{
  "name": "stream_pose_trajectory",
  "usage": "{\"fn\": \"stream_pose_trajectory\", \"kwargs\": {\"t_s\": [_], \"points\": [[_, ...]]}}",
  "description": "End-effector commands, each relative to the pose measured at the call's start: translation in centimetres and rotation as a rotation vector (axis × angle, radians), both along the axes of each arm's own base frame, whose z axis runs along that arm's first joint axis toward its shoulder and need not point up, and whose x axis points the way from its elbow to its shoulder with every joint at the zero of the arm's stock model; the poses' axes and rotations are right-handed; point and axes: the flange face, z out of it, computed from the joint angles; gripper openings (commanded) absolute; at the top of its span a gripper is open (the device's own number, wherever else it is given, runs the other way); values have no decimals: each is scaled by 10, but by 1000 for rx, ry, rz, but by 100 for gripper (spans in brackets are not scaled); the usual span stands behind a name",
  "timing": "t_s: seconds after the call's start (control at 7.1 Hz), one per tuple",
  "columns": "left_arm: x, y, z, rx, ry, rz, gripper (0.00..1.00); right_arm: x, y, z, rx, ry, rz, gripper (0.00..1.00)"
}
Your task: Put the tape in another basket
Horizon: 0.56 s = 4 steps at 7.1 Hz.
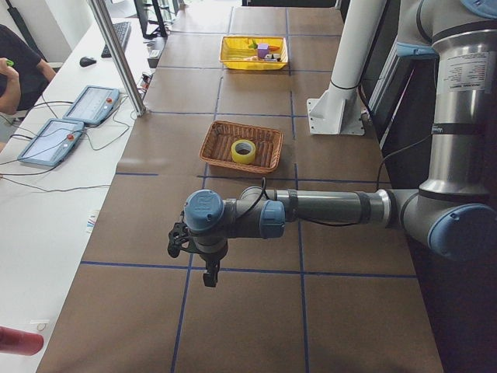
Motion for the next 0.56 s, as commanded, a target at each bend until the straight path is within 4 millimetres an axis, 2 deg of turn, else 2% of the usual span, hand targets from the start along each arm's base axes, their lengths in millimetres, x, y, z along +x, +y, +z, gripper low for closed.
{"fn": "stream_pose_trajectory", "kwargs": {"t_s": [0.0, 0.42], "points": [[1, -1, 0, 0, 0, 2, 100, 2, 0, 1, -9, 0, 7, 100], [1, 1, 1, -3, 0, 2, 100, 2, -5, -4, -119, 3, 123, 100]]}}
